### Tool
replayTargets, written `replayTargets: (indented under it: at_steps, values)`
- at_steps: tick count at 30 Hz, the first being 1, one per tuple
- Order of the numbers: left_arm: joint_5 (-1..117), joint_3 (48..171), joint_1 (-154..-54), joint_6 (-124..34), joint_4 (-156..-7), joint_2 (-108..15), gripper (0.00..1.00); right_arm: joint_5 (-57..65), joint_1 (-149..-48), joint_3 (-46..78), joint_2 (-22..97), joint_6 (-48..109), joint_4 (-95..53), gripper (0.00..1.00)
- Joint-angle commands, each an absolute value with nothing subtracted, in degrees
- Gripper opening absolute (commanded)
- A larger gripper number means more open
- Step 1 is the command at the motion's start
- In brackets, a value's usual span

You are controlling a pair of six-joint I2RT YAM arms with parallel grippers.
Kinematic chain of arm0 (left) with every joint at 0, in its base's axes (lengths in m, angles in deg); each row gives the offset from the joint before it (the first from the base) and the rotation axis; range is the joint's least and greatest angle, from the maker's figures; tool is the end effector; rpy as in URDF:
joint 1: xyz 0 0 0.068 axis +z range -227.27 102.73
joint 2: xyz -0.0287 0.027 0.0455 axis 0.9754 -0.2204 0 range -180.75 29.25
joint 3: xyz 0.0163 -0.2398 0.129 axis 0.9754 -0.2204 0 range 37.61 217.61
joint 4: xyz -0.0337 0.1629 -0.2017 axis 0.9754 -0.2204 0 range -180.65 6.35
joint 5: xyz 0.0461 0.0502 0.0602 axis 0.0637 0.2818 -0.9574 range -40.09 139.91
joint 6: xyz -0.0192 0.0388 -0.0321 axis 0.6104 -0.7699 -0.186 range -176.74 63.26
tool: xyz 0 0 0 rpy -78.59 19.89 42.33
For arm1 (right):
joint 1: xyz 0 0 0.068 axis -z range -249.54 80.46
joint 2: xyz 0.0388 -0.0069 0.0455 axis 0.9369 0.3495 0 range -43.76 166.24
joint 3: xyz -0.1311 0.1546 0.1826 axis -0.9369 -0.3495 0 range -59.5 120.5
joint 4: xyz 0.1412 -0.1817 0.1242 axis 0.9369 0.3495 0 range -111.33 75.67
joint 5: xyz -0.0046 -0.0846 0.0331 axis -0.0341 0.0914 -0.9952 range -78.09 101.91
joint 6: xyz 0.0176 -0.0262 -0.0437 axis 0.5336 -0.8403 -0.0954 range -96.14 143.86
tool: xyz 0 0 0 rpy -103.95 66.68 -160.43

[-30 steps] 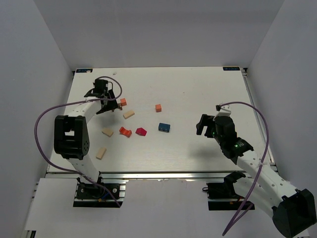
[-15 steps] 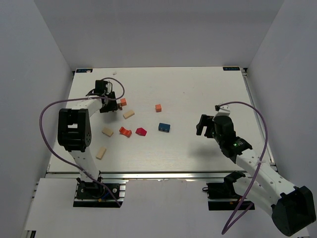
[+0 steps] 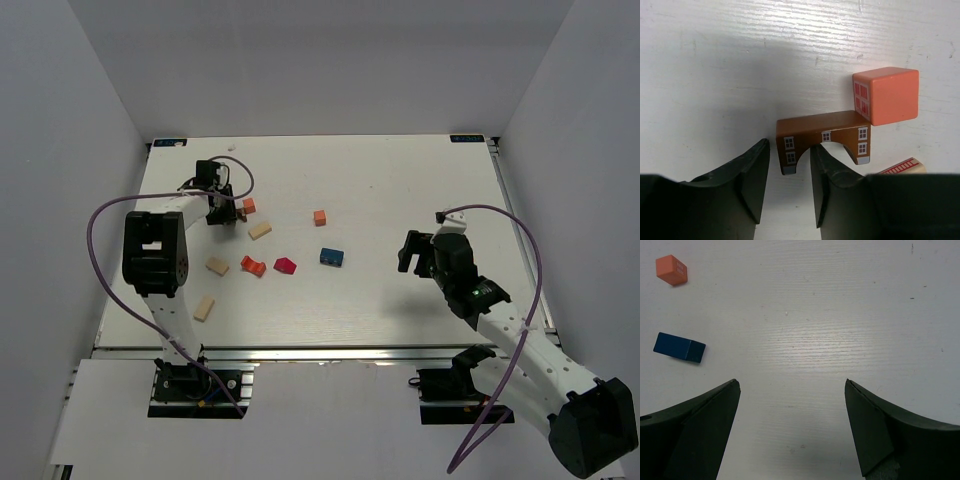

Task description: Build the wood block tower

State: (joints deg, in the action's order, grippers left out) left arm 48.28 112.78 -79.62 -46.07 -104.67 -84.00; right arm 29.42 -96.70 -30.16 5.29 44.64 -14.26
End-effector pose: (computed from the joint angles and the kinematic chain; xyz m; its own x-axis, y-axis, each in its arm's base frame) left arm 0.4102 -0.0157 0.1582 -0.8474 -0.1505 -0.5091 -0.1328 0.9886 -0.0711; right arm 0.1778 0.0792 0.2381 -0.4445 0.1522 -0.8828 -0.0413 0.9809 0.1899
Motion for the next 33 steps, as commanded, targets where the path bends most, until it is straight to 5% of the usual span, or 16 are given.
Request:
replayTargets:
  at_steps: [1,17,22,29,33]
  values:
    - [47.45,115.04,-79.38,-46.55,-103.6,-84.48,0.47,30.01,-96.35,-29.88,4.49,44.25,-16.06,0.89]
    - [50.69,109.25,-79.55,-51.99,-98.42,-78.42,0.0,27.46,-96.44,-29.44,5.54,43.9,-16.59,0.89]
    - [55.7,105.55,-80.78,-56.3,-94.21,-69.83,0.0,20.45,-96.44,-29.18,5.1,41.44,-18.78,0.89]
    - [55.09,100.19,-96.31,-65.26,-88.76,-58.39,0.0,4.44,-96.44,-24.88,7.91,40.29,-23.96,0.89]
    - [66.39,96.77,-102.13,-64.31,-84.1,-53.03,0.0,4.78,-96.44,-21.54,9.5,40.74,-25.55,0.89]
